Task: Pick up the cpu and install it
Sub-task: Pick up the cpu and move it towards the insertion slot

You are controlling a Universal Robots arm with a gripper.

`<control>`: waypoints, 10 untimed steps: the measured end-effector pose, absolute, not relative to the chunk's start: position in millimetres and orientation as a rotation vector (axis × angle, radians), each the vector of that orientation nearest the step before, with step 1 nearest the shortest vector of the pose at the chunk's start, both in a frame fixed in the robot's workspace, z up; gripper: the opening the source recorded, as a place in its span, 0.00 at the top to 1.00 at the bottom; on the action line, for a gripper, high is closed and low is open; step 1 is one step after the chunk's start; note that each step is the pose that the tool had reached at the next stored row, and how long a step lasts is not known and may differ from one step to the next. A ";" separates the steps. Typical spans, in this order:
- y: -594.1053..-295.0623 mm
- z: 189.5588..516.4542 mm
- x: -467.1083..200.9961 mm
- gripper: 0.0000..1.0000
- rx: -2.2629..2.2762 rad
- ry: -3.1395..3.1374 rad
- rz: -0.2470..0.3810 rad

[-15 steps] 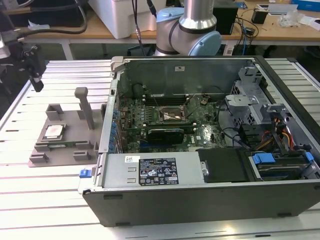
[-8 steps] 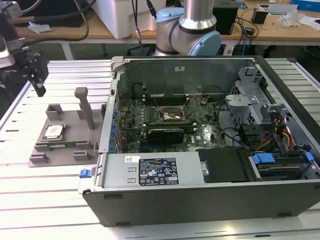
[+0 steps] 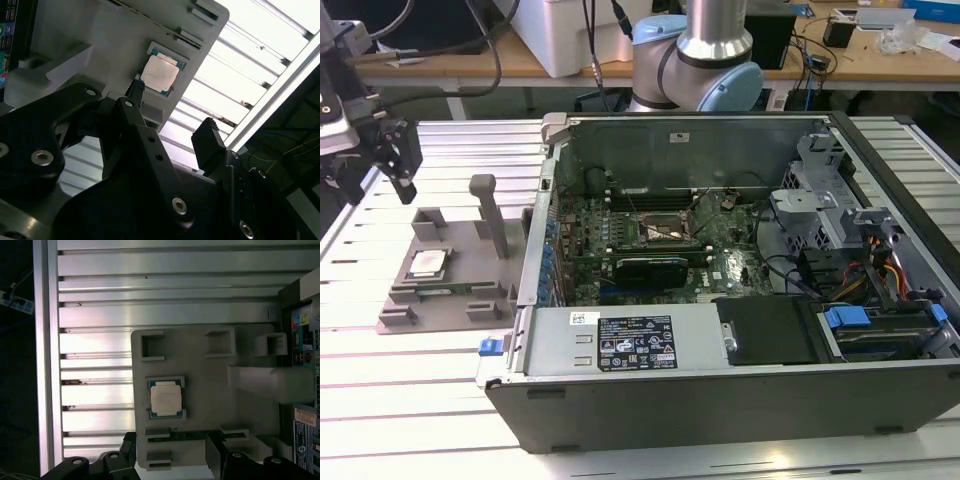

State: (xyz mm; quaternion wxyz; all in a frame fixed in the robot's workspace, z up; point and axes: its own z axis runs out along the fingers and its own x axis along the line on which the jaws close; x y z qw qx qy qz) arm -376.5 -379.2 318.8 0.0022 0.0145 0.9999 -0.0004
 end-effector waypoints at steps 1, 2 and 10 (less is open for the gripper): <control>-379.2 316.8 -376.5 0.34 0.045 3.137 -0.001; -379.2 315.0 -376.5 0.34 0.045 3.137 -0.001; -376.9 298.1 -376.1 0.34 0.045 3.138 -0.001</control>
